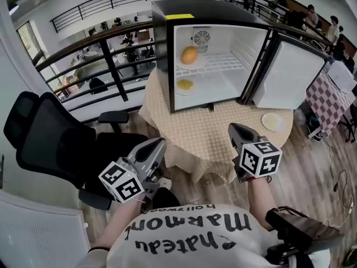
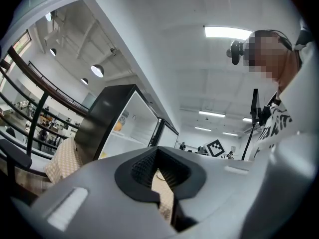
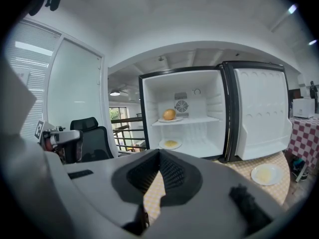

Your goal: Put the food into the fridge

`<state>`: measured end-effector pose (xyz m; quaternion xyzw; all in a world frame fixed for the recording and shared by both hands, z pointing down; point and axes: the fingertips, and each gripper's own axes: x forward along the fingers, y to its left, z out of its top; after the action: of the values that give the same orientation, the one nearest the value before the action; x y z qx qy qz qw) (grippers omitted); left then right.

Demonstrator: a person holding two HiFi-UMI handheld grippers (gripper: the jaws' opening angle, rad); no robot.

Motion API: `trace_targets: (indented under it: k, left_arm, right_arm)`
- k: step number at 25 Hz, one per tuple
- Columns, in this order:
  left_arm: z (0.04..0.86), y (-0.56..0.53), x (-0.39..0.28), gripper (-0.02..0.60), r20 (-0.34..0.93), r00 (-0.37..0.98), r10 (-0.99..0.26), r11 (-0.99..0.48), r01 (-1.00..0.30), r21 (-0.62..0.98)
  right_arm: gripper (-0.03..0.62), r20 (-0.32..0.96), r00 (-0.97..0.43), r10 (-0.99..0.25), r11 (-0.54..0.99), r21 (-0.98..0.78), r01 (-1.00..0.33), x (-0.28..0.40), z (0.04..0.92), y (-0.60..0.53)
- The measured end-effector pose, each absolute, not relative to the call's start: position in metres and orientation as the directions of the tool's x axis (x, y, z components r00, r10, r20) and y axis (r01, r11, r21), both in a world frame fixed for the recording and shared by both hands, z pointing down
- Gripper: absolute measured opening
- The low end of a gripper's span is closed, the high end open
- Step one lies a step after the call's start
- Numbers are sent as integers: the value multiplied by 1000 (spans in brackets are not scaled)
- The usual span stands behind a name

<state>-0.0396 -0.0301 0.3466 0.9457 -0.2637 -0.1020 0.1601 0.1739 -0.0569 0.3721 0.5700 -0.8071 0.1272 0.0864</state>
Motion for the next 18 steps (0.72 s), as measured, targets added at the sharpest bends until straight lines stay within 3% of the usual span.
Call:
trace_targets:
  k: [18]
  left_arm:
    - [347, -22, -20, 8, -92, 860, -501, -826, -444, 347]
  right_arm:
    - [15, 280, -355, -892, 324, -154, -934, 183, 379, -47]
